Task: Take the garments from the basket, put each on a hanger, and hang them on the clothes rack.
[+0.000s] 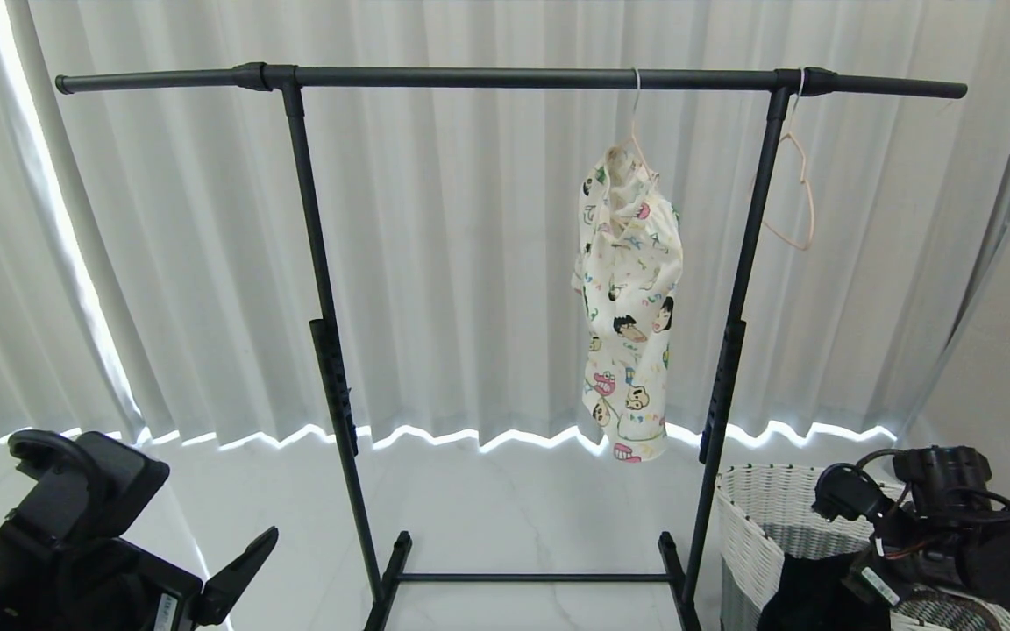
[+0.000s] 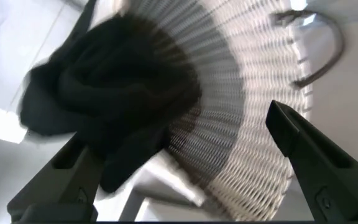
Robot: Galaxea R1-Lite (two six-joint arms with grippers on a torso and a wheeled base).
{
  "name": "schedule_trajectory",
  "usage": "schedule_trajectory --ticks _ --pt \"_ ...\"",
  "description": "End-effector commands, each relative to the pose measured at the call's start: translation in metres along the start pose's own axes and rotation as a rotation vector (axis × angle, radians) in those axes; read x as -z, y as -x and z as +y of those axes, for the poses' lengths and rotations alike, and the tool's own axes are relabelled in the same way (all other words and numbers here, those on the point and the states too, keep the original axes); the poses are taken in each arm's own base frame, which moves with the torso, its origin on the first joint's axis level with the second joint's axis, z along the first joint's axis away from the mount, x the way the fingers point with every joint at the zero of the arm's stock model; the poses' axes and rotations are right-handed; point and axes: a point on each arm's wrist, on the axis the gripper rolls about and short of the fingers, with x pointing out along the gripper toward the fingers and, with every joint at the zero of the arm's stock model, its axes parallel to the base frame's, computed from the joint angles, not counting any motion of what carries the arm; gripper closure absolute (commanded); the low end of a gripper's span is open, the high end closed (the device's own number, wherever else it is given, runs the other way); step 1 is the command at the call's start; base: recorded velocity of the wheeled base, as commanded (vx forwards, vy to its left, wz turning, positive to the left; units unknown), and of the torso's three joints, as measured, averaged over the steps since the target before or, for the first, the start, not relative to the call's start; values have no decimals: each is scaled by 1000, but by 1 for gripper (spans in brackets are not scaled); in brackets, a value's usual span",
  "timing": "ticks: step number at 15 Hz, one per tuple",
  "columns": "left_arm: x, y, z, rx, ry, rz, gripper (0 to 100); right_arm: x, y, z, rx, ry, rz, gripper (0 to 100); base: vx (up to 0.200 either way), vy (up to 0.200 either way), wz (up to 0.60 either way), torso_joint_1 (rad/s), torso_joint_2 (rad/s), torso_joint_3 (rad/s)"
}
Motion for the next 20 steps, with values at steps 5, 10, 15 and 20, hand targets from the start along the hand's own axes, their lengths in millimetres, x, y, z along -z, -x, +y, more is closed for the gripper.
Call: schedule_trajectory --ticks 5,10,15,20 --pt "1 4 0 -4 7 -16 0 -14 18 -6 31 5 -80 100 0 0 0 0 0 0" --pt "0 14 2 -19 14 -63 0 -55 79 -21 -54 -67 -123 100 0 0 0 0 0 0" --pt "9 23 -3 77 24 -107 0 -140 179 -8 -267 -210 -294 100 0 0 0 0 0 0" --pt "-13 29 -3 333 104 -258 0 -193 233 7 -395 -155 -471 100 0 0 0 0 0 0"
